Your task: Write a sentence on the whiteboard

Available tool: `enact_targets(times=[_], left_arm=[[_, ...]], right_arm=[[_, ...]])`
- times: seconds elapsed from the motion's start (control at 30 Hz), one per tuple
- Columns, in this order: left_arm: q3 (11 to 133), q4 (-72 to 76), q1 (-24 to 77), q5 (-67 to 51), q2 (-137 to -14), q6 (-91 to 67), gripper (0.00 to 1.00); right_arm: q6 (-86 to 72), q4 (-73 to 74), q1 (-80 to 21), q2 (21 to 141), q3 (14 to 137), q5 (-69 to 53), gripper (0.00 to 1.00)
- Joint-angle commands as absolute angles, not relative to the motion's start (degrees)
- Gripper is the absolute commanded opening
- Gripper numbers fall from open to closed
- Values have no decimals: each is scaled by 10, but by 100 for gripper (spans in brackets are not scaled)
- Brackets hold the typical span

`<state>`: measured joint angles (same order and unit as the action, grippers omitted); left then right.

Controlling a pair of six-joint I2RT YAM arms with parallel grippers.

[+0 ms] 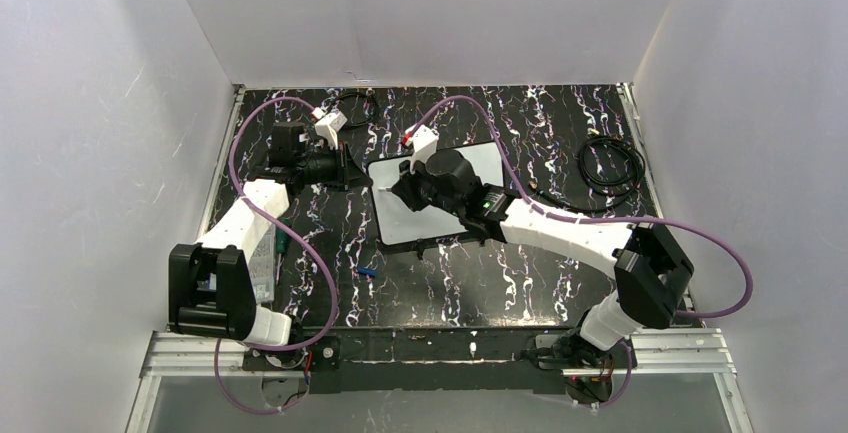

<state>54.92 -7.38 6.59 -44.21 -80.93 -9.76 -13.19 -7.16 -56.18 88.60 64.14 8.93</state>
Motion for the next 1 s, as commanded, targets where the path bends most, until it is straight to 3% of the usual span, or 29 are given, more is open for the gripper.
enact_targets(times=[0.0, 0.97], left_arm=[[546, -75, 76, -450, -791, -89, 0], [547, -80, 82, -444, -782, -82, 0]], right_arm=[[-123, -83, -564, 890, 671, 126, 1], [-116, -113, -566, 877, 660, 177, 1]])
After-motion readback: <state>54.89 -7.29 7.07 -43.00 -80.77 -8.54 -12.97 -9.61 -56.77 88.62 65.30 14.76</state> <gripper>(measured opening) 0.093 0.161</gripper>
